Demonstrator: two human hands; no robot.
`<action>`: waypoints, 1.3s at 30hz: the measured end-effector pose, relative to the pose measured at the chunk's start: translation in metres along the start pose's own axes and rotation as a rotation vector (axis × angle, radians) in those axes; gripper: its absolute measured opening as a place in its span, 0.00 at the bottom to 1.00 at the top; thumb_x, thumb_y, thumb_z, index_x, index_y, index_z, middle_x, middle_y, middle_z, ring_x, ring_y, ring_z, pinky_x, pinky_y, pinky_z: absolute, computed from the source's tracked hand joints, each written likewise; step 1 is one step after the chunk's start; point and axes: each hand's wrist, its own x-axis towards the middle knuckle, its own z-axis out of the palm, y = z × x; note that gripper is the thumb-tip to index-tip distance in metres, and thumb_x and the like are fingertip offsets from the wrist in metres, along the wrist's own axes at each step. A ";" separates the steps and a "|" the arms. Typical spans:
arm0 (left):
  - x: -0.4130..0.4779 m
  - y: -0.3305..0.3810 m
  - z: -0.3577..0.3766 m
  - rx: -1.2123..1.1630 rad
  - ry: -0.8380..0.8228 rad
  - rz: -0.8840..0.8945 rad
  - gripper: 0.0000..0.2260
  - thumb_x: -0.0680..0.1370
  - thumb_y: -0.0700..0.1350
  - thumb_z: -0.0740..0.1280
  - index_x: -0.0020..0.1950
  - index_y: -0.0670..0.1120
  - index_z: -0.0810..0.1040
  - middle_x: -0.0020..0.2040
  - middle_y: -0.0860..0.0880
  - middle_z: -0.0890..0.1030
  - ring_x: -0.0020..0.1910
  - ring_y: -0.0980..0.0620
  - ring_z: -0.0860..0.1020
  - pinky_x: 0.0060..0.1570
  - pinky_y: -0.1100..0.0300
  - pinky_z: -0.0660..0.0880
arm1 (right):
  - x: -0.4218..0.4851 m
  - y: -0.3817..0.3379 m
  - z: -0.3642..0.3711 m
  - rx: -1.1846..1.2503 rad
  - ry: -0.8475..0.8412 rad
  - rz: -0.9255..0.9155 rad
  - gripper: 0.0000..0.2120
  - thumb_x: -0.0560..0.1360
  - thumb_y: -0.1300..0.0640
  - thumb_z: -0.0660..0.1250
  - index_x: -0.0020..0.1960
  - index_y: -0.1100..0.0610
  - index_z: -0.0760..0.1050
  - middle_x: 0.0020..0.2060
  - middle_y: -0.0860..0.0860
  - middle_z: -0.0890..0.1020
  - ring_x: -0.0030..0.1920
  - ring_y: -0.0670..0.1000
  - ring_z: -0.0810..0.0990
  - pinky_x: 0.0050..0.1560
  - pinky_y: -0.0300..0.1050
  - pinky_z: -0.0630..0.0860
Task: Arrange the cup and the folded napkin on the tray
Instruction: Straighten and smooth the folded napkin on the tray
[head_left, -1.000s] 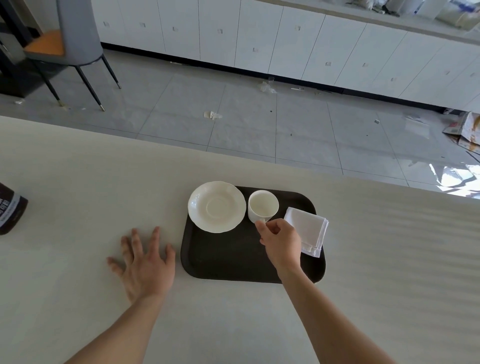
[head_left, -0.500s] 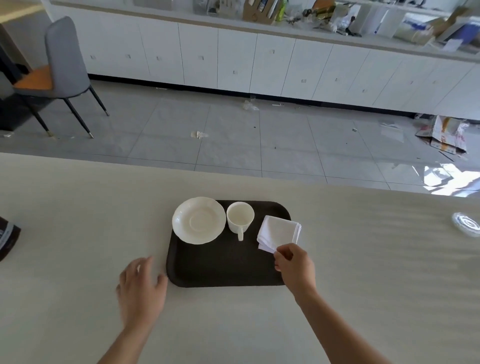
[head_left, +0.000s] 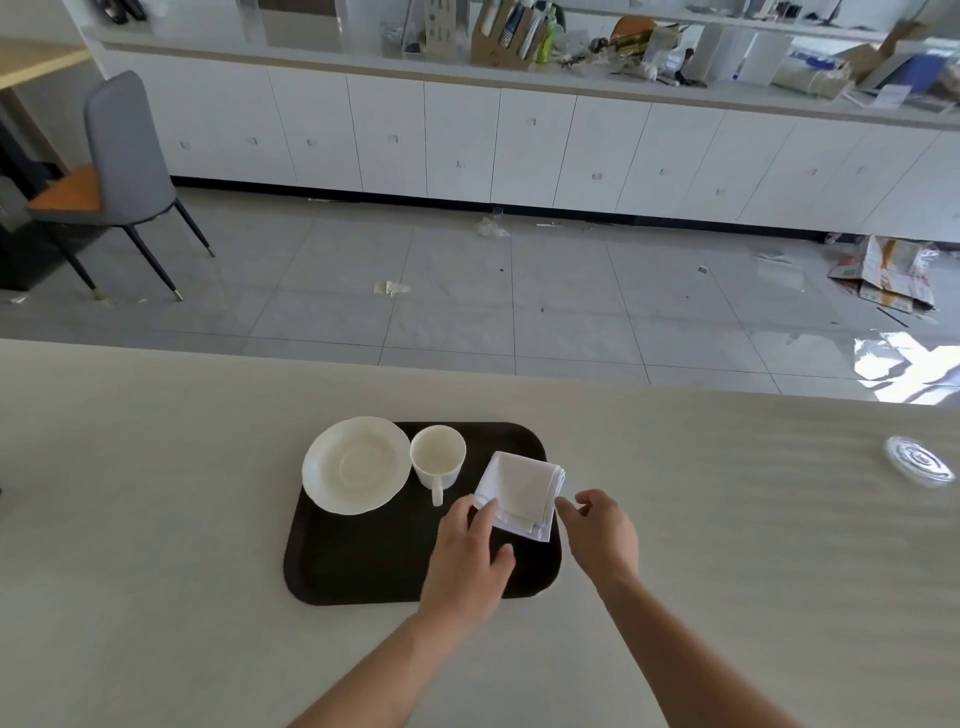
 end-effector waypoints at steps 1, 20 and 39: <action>0.009 0.006 0.004 -0.013 -0.027 -0.069 0.26 0.78 0.50 0.62 0.75 0.48 0.61 0.76 0.45 0.61 0.73 0.45 0.61 0.68 0.56 0.64 | 0.005 -0.001 0.001 -0.009 -0.008 0.005 0.15 0.77 0.46 0.67 0.57 0.56 0.80 0.43 0.51 0.85 0.50 0.56 0.82 0.46 0.44 0.71; 0.010 -0.004 0.031 0.180 -0.005 -0.035 0.28 0.78 0.50 0.62 0.76 0.45 0.59 0.76 0.43 0.60 0.71 0.49 0.67 0.67 0.58 0.70 | 0.054 -0.022 0.027 -0.149 -0.028 -0.222 0.07 0.78 0.56 0.66 0.46 0.57 0.81 0.40 0.52 0.84 0.40 0.54 0.80 0.40 0.45 0.76; 0.006 -0.031 0.033 0.468 -0.025 0.083 0.26 0.72 0.50 0.69 0.69 0.48 0.71 0.69 0.41 0.74 0.66 0.45 0.74 0.59 0.50 0.76 | 0.036 0.010 0.046 -0.624 -0.048 -0.942 0.13 0.75 0.41 0.59 0.49 0.44 0.79 0.47 0.47 0.78 0.47 0.52 0.76 0.45 0.45 0.76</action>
